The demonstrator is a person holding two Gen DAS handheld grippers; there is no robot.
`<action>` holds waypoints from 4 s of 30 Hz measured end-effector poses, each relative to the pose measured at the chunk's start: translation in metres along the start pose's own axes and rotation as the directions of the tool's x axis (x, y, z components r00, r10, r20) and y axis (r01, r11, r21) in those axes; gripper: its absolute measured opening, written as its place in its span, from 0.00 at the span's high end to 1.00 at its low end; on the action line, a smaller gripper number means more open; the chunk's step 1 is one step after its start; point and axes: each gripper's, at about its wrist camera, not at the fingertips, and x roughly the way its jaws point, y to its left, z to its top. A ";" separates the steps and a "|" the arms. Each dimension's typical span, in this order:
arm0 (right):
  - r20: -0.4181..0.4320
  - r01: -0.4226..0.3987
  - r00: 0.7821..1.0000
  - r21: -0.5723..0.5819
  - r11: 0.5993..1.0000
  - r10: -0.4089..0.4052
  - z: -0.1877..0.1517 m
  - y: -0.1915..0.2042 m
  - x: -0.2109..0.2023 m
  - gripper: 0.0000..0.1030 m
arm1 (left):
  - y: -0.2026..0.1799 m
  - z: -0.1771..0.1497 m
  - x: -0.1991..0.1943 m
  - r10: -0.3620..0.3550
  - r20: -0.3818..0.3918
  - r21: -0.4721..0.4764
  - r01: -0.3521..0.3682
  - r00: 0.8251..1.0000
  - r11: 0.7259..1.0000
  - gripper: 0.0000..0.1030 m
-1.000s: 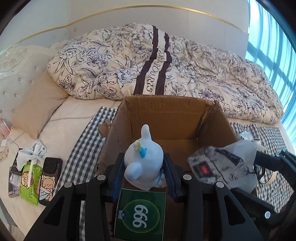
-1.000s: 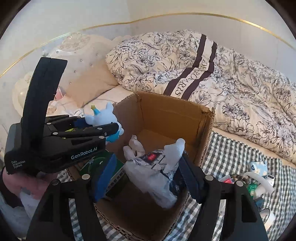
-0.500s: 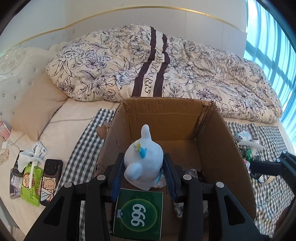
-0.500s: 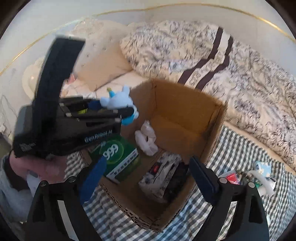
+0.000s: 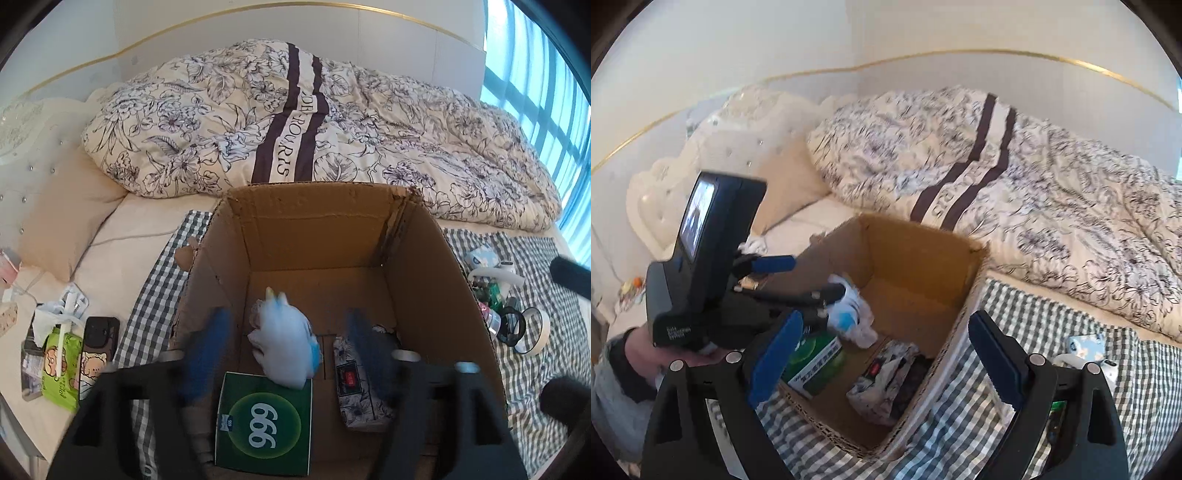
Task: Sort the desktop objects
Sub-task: 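Open the left gripper to drop the plush toy while the right gripper drops the tissue pack, then move both grippers back over the items on the checkered sheet, then grasp the clear jar of floss picks with the left gripper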
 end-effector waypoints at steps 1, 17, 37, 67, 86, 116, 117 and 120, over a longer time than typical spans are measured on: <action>0.022 0.013 1.000 0.006 1.000 -0.013 0.001 -0.002 -0.005 0.07 | -0.001 0.001 -0.004 -0.001 0.013 0.000 0.001 1.000 1.000 0.22; 0.186 0.115 0.973 0.136 0.984 -0.139 -0.008 -0.052 -0.080 0.02 | -0.033 0.014 -0.059 -0.013 0.153 0.004 0.013 0.988 1.000 0.22; 0.216 0.217 0.940 0.214 0.953 -0.262 -0.039 -0.109 -0.152 0.00 | -0.119 0.016 -0.118 -0.077 0.312 0.046 0.066 0.947 0.997 0.22; 0.082 0.348 0.914 0.344 0.872 -0.397 -0.101 -0.189 -0.161 0.00 | -0.215 0.004 -0.115 -0.208 0.324 0.197 0.149 0.923 0.969 0.07; -0.036 0.355 0.928 0.380 0.854 -0.370 -0.128 -0.217 -0.125 0.00 | -0.246 0.000 -0.055 -0.288 0.200 0.229 0.241 0.936 0.943 0.00; -0.224 0.348 0.933 0.374 0.860 -0.280 -0.168 -0.238 -0.056 0.00 | -0.257 -0.011 0.077 -0.104 -0.116 0.044 0.109 0.988 0.993 0.00; -0.227 0.347 0.933 0.375 0.860 -0.278 -0.169 -0.239 -0.055 0.00 | -0.257 -0.012 0.082 -0.099 -0.131 0.035 0.104 0.986 0.994 0.00; -0.231 0.345 0.934 0.377 0.860 -0.274 -0.170 -0.240 -0.053 0.00 | -0.258 -0.014 0.092 -0.080 -0.155 0.029 0.086 0.985 0.996 0.00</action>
